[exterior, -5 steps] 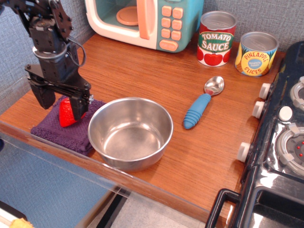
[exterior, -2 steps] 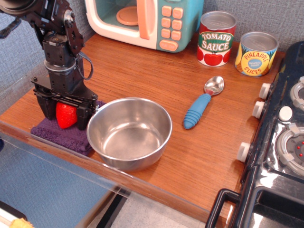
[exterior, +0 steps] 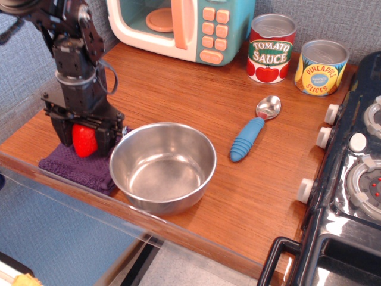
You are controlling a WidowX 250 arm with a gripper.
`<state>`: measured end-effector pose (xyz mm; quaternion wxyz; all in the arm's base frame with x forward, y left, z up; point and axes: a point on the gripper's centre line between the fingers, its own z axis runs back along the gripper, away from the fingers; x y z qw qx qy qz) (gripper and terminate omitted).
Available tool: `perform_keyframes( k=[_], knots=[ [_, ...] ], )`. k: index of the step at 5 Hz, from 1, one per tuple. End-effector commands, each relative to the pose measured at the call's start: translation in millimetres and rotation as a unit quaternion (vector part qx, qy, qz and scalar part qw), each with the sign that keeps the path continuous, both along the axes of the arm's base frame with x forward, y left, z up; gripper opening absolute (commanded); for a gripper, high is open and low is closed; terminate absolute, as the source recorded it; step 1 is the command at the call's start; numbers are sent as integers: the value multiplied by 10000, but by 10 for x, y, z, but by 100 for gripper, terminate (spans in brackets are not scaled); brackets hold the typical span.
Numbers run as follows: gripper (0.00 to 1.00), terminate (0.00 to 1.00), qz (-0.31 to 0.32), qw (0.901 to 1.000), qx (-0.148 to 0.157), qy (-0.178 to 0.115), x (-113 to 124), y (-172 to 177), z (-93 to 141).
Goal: Put the strawberry in front of the microwave.
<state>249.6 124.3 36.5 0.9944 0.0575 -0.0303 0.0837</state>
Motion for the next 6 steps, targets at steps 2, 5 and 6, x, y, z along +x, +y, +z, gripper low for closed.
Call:
perform_keyframes(
  k=[2, 5, 6],
  knots=[
    [0, 0, 720, 9934, -175, -872, 771, 351, 655],
    [0, 0, 898, 9930, 31, -772, 1384, 751, 143],
    [0, 0, 769, 9916, 284, -997, 1424, 790, 78]
  ],
)
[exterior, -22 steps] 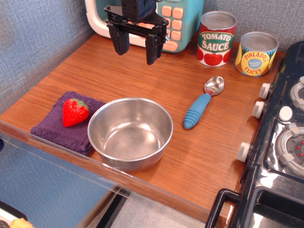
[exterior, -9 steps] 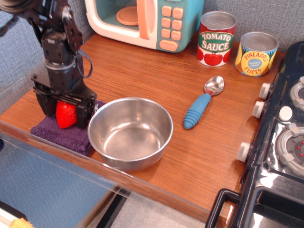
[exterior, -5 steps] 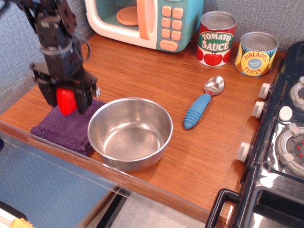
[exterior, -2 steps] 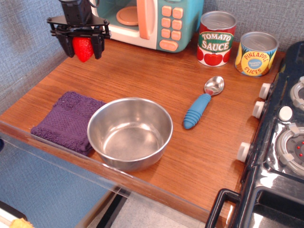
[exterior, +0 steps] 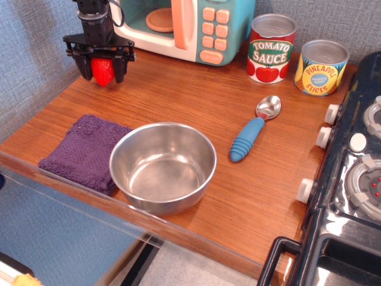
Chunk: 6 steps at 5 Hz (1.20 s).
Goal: Put the strawberry in front of the microwave.
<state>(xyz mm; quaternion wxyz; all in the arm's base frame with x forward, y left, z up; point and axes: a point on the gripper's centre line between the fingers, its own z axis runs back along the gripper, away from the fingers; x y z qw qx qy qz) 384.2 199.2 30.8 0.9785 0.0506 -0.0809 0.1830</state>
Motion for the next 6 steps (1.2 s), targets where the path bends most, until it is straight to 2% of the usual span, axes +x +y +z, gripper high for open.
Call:
perform_keyframes(
  k=[1, 2, 3, 5, 6],
  knots=[
    [0, 0, -171, 9989, 248, -368, 66, 69, 87],
    [100, 0, -151, 9992, 166, -332, 63, 74, 87],
    [100, 0, -164, 9988, 158, -440, 55, 51, 181],
    [100, 0, -534, 9952, 209, -795, -51, -248, 860],
    [100, 0, -734, 9940, 155, -793, -164, -443, 1077]
  ],
)
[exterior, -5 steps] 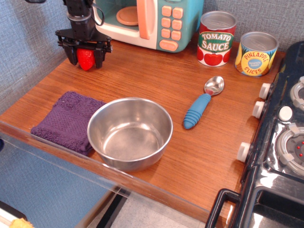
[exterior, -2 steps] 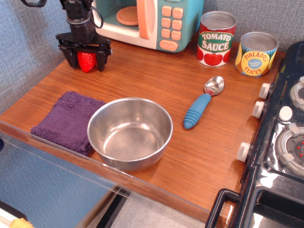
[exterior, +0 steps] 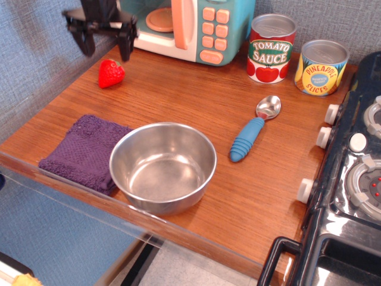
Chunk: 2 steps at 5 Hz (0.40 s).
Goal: Put the strawberry in front of the microwave.
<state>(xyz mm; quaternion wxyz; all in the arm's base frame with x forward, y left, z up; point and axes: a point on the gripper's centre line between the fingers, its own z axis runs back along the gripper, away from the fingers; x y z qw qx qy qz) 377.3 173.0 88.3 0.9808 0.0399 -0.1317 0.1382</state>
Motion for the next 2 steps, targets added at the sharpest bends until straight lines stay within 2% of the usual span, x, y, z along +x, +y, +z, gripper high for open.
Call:
perform_keyframes(
  k=[1, 2],
  knots=[
    [100, 0, -580, 9979, 103, -271, -161, -378, 554],
    [100, 0, -716, 9971, 104, -225, -182, -432, 529]
  ],
)
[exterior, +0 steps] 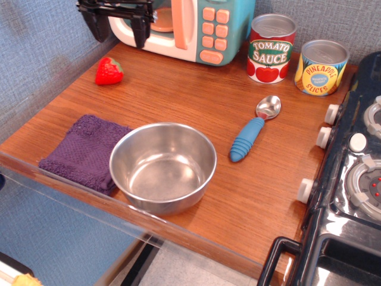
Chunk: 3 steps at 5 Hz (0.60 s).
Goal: Put the strawberry in front of the microwave.
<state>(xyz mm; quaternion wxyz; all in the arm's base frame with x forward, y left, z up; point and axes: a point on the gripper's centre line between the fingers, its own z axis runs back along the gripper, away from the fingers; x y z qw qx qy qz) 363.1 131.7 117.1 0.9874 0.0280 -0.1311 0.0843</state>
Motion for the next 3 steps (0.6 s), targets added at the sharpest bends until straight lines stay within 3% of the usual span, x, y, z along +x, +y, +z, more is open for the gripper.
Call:
perform_keyframes(
  k=[1, 2, 3],
  knots=[
    [100, 0, -283, 9991, 271, -182, -51, -26, 225],
    [100, 0, -283, 9991, 271, -182, -51, -26, 225],
    [100, 100, -283, 9991, 271, -182, -51, -26, 225]
  ],
)
